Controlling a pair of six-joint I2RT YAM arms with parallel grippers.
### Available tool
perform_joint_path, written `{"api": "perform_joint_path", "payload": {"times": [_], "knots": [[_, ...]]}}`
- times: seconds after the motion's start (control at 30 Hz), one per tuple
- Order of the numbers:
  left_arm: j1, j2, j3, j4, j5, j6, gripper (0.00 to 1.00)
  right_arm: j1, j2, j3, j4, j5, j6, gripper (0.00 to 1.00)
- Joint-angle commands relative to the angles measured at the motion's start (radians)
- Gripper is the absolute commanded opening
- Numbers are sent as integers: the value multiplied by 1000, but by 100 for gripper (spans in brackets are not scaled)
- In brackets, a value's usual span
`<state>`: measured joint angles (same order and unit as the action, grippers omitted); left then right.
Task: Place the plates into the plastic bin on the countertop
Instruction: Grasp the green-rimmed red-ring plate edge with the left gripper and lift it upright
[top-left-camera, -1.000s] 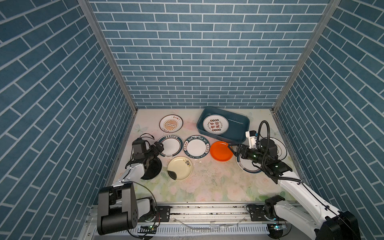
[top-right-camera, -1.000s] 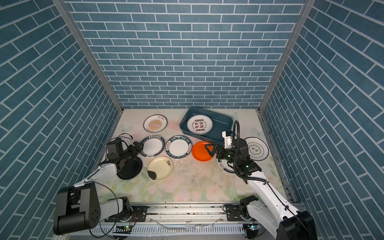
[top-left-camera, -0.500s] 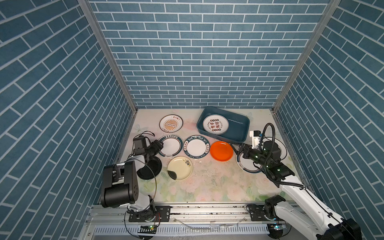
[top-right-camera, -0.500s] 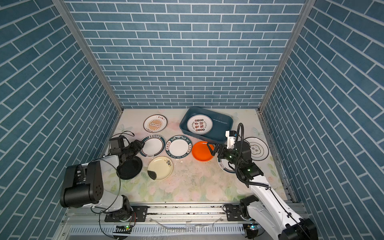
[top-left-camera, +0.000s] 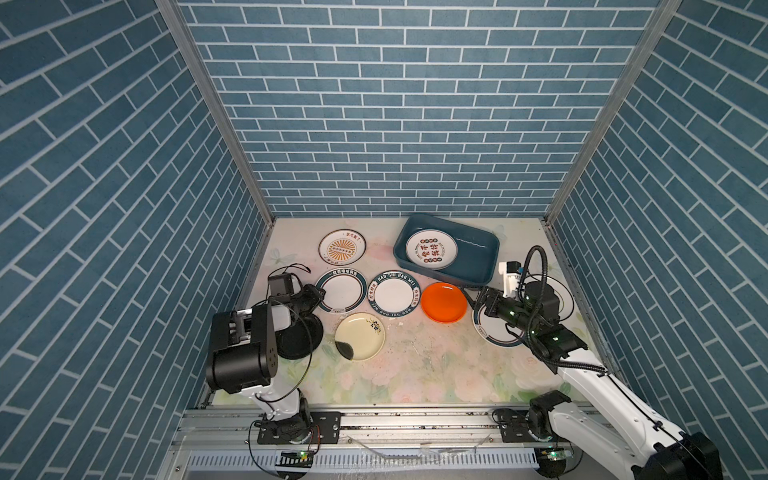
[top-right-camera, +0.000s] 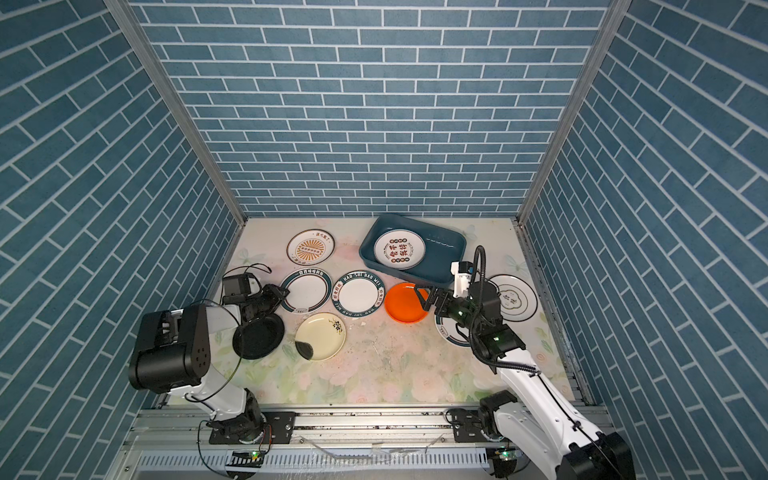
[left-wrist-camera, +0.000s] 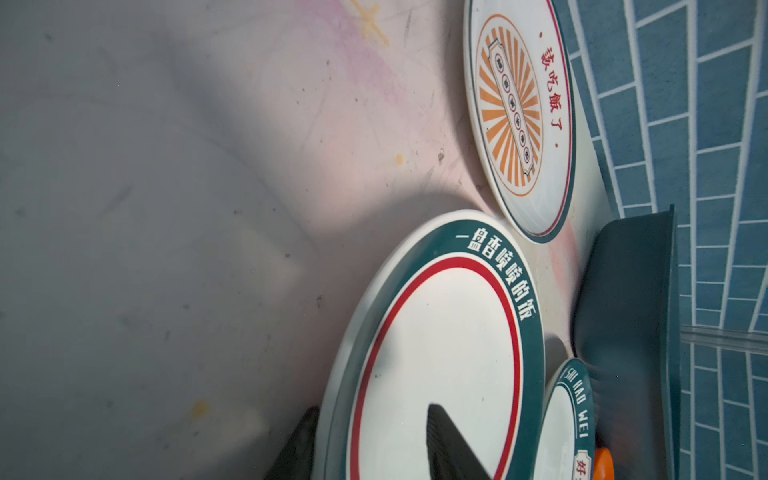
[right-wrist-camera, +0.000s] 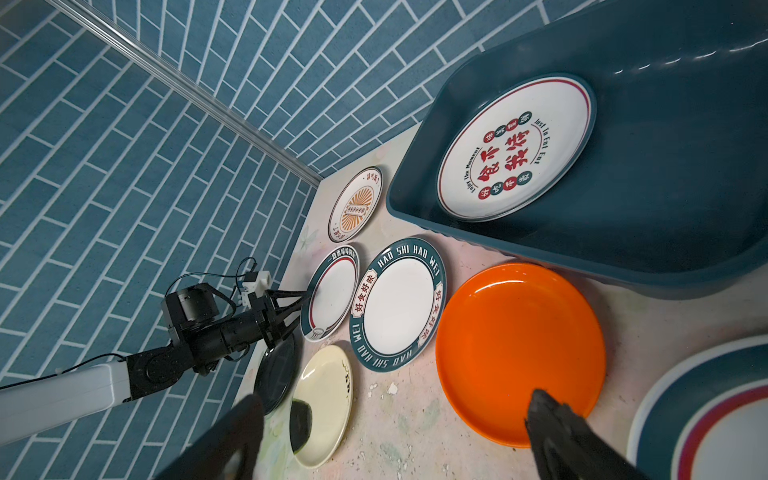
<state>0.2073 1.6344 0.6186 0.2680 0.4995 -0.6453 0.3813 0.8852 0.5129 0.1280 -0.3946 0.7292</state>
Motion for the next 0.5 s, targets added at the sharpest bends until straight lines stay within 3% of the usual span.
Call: {"api": "perform_joint_path", "payload": {"times": [0.0,0.17,0.3,0.4,0.47], "knots": [[4,8,19,-4,7,23,37,0,8,9,18,16,21,98],[4,16,43,-43,1,47,25,0,11,0,24,23,24,98],[4,18,48,-54,-10,47,21,0,13,-4,19,27,26,98],[5,16,48,-56,-9,48,4,-1,12,-2,18,28,27,98],[6,6,49,-61,-10,49,1,1,13,-4,17,30,28,97]]}}
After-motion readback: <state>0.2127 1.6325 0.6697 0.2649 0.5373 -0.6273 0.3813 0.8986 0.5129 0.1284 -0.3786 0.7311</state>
